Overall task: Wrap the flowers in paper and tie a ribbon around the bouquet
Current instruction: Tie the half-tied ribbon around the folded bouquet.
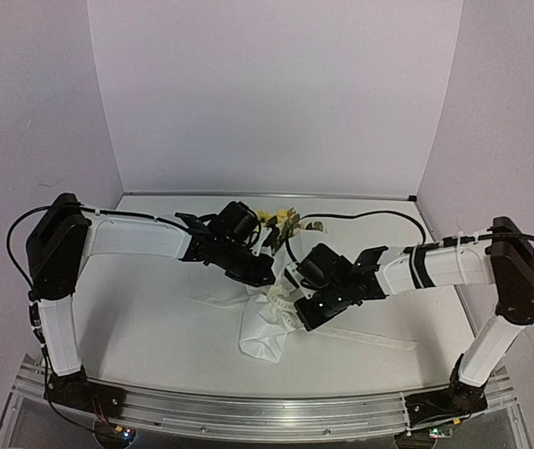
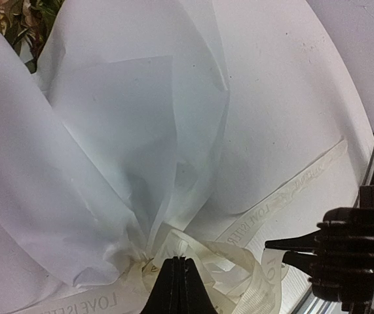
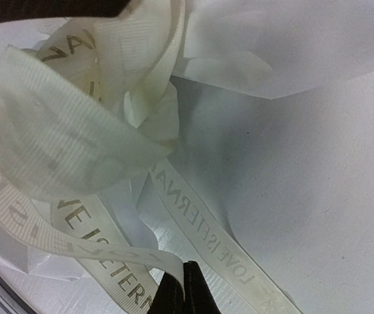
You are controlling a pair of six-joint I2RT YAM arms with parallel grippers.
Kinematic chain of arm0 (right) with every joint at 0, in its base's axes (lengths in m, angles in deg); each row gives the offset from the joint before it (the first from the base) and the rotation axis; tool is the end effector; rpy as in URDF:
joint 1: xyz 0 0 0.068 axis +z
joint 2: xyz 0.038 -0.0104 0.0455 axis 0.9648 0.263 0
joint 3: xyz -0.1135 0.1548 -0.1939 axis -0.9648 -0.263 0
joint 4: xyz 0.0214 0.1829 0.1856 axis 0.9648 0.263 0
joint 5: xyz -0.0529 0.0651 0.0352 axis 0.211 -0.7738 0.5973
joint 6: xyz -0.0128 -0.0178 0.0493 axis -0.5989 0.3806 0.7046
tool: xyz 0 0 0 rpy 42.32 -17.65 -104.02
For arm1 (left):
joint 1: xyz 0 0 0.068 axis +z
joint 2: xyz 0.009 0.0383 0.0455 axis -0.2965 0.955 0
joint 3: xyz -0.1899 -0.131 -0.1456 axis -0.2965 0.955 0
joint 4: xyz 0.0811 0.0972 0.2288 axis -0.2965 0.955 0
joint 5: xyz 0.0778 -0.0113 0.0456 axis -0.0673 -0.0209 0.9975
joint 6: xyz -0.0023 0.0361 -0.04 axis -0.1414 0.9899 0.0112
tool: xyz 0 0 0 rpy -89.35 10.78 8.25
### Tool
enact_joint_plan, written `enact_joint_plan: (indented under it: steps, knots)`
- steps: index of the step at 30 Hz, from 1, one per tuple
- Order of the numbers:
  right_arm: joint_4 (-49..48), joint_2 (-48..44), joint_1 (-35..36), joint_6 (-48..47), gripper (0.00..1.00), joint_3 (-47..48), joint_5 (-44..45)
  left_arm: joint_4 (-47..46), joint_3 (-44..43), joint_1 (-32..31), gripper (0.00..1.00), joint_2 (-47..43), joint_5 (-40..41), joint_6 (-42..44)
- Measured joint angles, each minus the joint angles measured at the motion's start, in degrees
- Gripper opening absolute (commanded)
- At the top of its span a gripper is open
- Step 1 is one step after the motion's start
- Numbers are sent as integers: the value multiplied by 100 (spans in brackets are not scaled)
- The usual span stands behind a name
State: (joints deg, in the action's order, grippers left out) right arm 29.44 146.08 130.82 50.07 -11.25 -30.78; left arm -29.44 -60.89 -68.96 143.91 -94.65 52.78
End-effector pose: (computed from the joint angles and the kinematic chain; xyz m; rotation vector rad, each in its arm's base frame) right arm 0.1911 0.2865 0.1739 -0.8956 2.5558 0.4782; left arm 0.2552 -0.3369 0.2006 0.7676 2.4823 -0.8271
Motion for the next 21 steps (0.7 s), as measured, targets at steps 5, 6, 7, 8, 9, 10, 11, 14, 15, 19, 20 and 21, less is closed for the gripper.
enact_joint_plan:
  steps: [5, 6, 7, 8, 9, 10, 11, 14, 15, 19, 20, 21]
  knots:
    - [-16, 39, 0, 10, 0, -18, 47, -441, 502, 65, 0, -430, 42, -160]
    - [-36, 39, 0, 20, 0, -45, 65, -575, 642, 100, 0, -536, 25, -227]
    - [-54, 39, 0, 28, 0, -77, 98, -695, 763, 135, 0, -626, 7, -293]
    - [-71, 39, 0, 39, 0, -123, 140, -847, 913, 176, 0, -720, -16, -375]
    - [-83, 39, 0, 48, 0, -177, 184, -1014, 1080, 220, 0, -814, -47, -463]
    - [-89, 39, 0, 55, 0, -237, 232, -1186, 1261, 272, 0, -910, -93, -556]
    - [-96, 39, 0, 64, 0, -309, 286, -1381, 1471, 334, 0, -1014, -148, -677]
    - [-86, 39, 0, 77, 0, -467, 399, -1883, 2003, 491, 0, -1222, -284, -983]
    - [-82, 39, 0, 85, 0, -505, 443, -2013, 2140, 536, 0, -1258, -308, -1081]
    - [-98, 32, 0, 101, 0, -590, 661, -2470, 2611, 613, 0, -1412, -304, -1410]
    - [-100, 26, 0, 105, 0, -608, 727, -2587, 2748, 629, 0, -1479, -299, -1502]
    - [-101, 15, 0, 107, 0, -628, 781, -2649, 2840, 637, 0, -1537, -288, -1552]
